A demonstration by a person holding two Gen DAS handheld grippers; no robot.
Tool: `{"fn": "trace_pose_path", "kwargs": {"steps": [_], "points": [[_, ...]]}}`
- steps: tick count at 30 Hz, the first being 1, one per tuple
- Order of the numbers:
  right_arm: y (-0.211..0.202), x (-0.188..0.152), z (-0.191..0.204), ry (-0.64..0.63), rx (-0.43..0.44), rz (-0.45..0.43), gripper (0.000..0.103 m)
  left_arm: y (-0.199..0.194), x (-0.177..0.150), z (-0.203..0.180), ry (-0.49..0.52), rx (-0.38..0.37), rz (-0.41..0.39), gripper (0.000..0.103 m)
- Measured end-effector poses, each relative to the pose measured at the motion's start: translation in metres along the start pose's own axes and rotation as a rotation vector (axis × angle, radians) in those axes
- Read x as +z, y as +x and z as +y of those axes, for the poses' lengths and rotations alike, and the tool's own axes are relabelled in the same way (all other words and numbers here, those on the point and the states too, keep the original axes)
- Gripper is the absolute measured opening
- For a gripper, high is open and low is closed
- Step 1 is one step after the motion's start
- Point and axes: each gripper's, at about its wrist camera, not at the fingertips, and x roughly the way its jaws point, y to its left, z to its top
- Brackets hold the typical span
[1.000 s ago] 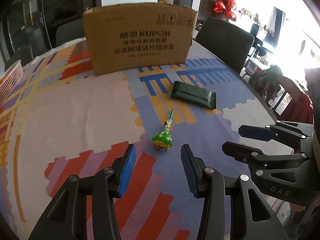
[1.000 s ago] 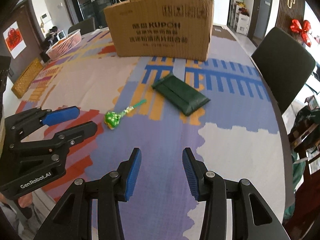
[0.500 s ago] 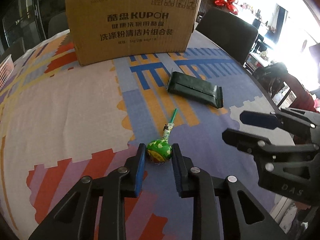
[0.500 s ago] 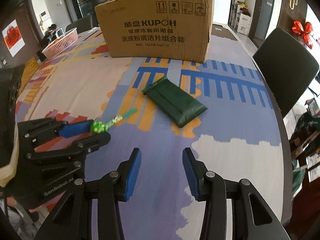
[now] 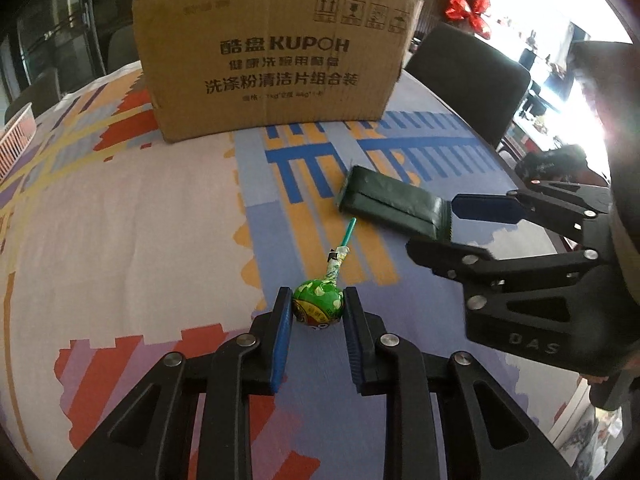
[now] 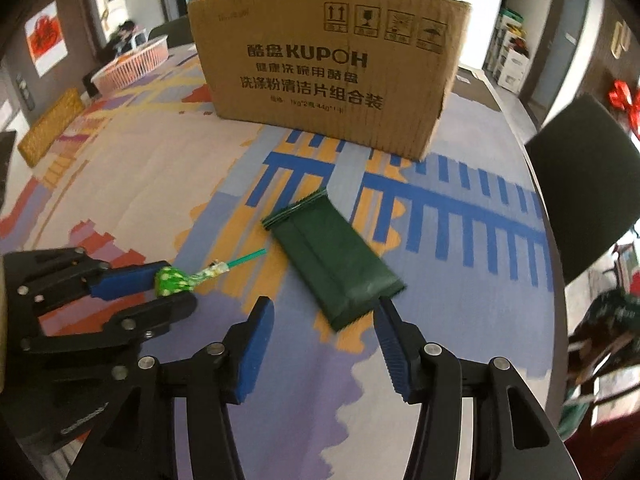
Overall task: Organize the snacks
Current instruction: 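Grasp the last green lollipop with the left tool while the right tool grasps the dark green pack, then lift the lollipop and dark green pack and carry them over the box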
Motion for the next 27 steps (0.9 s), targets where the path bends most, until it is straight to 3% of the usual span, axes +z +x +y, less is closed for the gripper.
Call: {"fn": "trace_pose_path", "kwargs": {"steps": [11, 18, 22, 27], "points": [[0.031, 0.028, 0.000, -0.114, -0.010, 0.034, 0.056, 0.000, 0.013, 0.005, -0.023, 0.038, -0.019, 0.026], [0.042, 0.039, -0.008, -0.043, 0.060, 0.047, 0.055, 0.001, 0.017, 0.011, -0.051, 0.045, -0.030, 0.025], [0.042, 0.038, -0.006, -0.036, 0.052, 0.037, 0.046, 0.000, 0.018, 0.015, -0.063, 0.047, -0.036, 0.026], [0.039, 0.035, -0.005, -0.003, 0.042, 0.033, 0.045, -0.003, 0.018, 0.018, -0.070, 0.048, -0.044, 0.025]]}}
